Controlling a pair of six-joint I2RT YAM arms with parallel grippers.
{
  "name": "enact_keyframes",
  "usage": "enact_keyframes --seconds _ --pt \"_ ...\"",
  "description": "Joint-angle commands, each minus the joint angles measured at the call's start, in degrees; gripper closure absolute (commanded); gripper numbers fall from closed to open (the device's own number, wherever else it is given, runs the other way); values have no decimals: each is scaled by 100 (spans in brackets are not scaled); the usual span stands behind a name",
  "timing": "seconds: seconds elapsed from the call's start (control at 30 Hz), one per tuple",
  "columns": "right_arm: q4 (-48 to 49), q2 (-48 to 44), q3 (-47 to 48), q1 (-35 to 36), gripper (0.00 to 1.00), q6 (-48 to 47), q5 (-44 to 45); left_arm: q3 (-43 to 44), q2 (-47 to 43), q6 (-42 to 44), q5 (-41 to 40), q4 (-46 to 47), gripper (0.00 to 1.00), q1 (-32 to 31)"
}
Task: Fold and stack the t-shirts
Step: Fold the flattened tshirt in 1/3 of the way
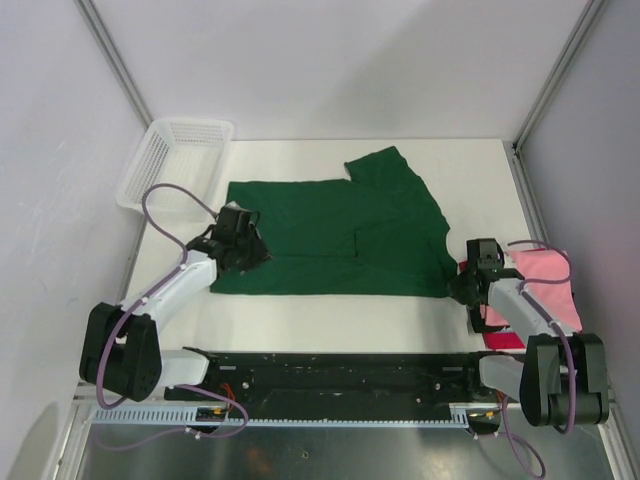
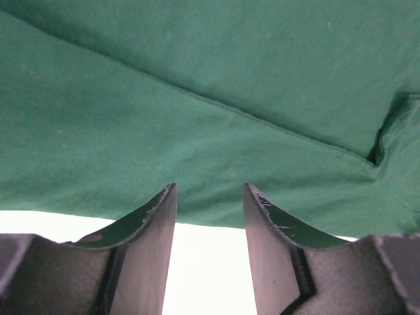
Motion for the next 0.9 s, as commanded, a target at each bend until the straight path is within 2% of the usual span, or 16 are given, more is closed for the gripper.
enact_keyframes --seconds 0.0,0.23,0.27,0.33,0.4,0.47,0.63,0.87 --pt "-553 -475 165 -136 99 40 360 526 14 222 -233 -81 50 60" --pt "-1457 -1810 220 -332 100 479 306 1325 668 346 -326 -124 50 447" --pt "-1536 -1903 230 -338 97 499 248 1463 804 376 -362 -126 50 518" --pt "-1617 -1999 265 -348 87 461 127 1799 1120 482 -442 -128 49 637" --pt "-1453 -1850 535 -315 65 39 -277 2643 1915 832 -615 -137 50 790" --pt "-1254 -1626 853 -245 56 -284 -474 3285 2516 1082 -773 -166 50 854" --pt "-945 -652 1923 459 52 -774 -91 4669 3745 1501 -1373 -369 52 878" --pt "-155 675 2816 594 51 -1154 -476 6069 4928 2161 -2261 -523 52 896"
